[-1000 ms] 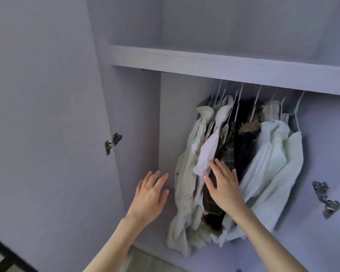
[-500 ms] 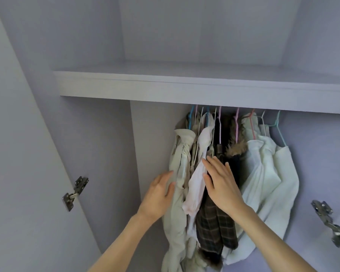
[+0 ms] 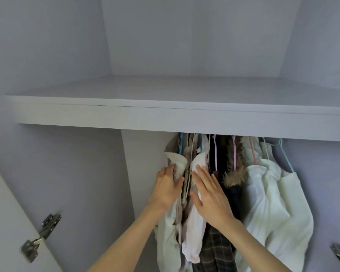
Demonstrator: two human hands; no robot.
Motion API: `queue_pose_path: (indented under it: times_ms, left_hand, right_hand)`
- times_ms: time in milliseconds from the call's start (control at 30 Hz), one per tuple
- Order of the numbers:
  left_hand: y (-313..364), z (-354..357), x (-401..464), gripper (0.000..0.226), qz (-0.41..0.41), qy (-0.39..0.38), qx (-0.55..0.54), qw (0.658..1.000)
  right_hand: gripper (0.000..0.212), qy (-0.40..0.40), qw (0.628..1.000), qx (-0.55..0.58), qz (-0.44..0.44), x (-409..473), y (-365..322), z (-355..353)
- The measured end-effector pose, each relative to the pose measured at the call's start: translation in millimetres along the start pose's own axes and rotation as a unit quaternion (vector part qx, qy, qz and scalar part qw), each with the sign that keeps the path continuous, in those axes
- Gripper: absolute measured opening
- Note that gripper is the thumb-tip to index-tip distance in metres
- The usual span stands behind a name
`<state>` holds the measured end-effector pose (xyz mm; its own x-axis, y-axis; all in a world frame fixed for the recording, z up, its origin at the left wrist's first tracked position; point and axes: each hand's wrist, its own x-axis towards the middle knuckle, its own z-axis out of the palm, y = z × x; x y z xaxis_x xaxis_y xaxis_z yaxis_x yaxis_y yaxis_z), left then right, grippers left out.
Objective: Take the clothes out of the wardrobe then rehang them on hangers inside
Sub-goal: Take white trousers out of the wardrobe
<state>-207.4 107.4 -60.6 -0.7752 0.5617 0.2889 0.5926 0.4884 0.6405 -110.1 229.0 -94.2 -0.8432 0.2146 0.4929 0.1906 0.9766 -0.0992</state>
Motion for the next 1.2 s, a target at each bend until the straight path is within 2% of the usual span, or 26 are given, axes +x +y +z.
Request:
queue_pose_path:
  times_ms: [167,267,400,567,667,800,867,933,1000,1067,1100,1133,1167,1200]
  left_hand:
    - [-2,14,17,0.039,-0.035,0.063,0.009,0.997]
    - [-6,16,24,0.027,-0.057,0.068,0.042,0.995]
    - [-14,10,27,0.020,-0.034,0.123,-0.020,0.992]
    - [-23,-18,30,0.024,-0.027,0.177,-0.076,0.981]
    - [-32,-28,12,0.021,-0.018,0.189,-0.071,0.979]
    - [-51,-30,-24,0.020,-0.040,0.185,-0.052,0.981]
    - [-59,-34,-39,0.020,-0.057,0.176,-0.061,0.981]
    - [-64,-41,-55,0.020,-0.066,0.173,-0.059,0.981]
    - [-67,-46,-74,0.025,-0.060,0.181,-0.048,0.980]
    - [-70,-53,-92,0.029,-0.060,0.187,-0.032,0.980]
    - [-72,-56,-101,0.030,-0.064,0.188,-0.020,0.980]
    - [-74,-58,-110,0.028,-0.066,0.189,-0.007,0.980]
    - [-77,-60,-120,0.024,-0.067,0.193,0.008,0.979]
    - [-81,-61,-129,0.018,-0.066,0.196,0.023,0.978]
  right_hand:
    - [0.052,0.015,1.000,0.010,-0.011,0,6,5]
    - [0.051,0.021,1.000,0.018,-0.009,0,7,8]
    - [0.052,0.017,1.000,0.020,-0.010,0,9,11]
    - [0.052,0.018,0.999,0.045,-0.017,-1,9,11]
    - [0.052,0.031,0.995,0.097,-0.004,4,1,6]
    - [0.053,0.068,0.983,0.165,-0.033,16,-26,-5]
    - [0.046,0.051,0.961,0.272,-0.023,24,-46,-12]
    - [0.040,0.000,0.930,0.367,-0.007,32,-68,-18]
    - [0.041,-0.032,0.915,0.401,0.001,41,-89,-21]
    - [0.046,-0.099,0.890,0.445,0.035,53,-112,-20]
    - [0.047,-0.145,0.862,0.481,0.075,58,-123,-20]
    - [0.045,-0.187,0.814,0.536,0.122,63,-134,-22]
    - [0.038,-0.223,0.742,0.609,0.171,67,-145,-22]
    - [0.026,-0.250,0.654,0.681,0.213,70,-156,-23]
